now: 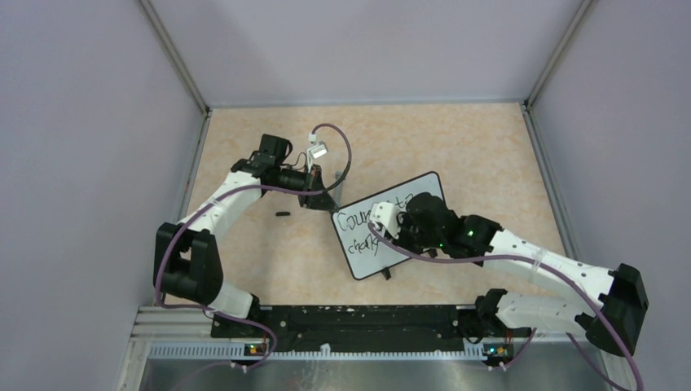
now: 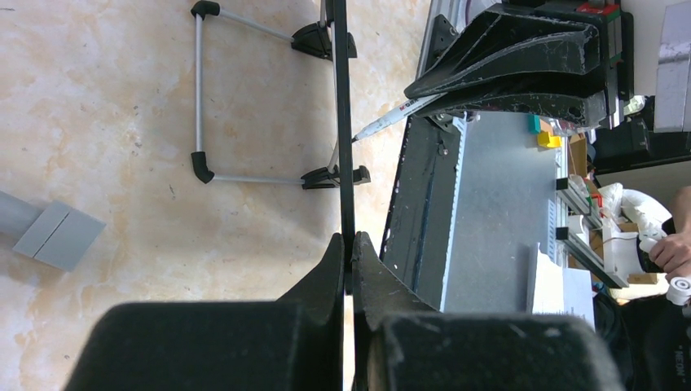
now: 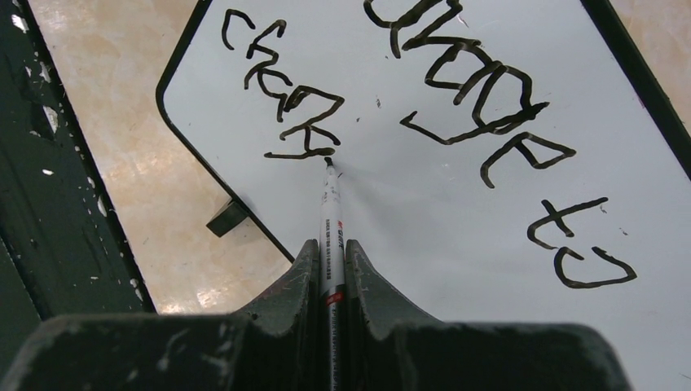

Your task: Write a sentence on the whiteboard

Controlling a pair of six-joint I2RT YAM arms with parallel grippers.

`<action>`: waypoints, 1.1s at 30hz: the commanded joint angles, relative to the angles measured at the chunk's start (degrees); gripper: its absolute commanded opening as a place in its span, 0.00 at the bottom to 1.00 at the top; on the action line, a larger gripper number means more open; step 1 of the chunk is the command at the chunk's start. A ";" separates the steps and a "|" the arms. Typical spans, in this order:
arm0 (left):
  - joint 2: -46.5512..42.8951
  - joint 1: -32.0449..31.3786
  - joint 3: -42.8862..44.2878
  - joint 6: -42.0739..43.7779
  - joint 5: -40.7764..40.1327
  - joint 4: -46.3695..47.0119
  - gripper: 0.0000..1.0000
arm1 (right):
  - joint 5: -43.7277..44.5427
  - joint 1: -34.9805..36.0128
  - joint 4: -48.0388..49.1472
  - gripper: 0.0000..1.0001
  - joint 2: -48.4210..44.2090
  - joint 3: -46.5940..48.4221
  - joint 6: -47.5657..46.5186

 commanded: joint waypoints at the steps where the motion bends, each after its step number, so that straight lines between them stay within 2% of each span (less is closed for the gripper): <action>1: 1.56 -0.82 0.24 1.03 -1.50 0.30 0.00 | 2.98 -2.85 0.70 0.00 -0.83 0.74 -1.10; 13: 1.33 -0.82 0.33 0.78 -1.48 0.40 0.00 | 4.70 -3.95 0.65 0.00 -1.44 2.80 -1.33; 33: 1.45 -0.82 0.19 1.19 -1.53 0.28 0.00 | -2.02 -3.46 1.85 0.00 1.32 3.35 -0.48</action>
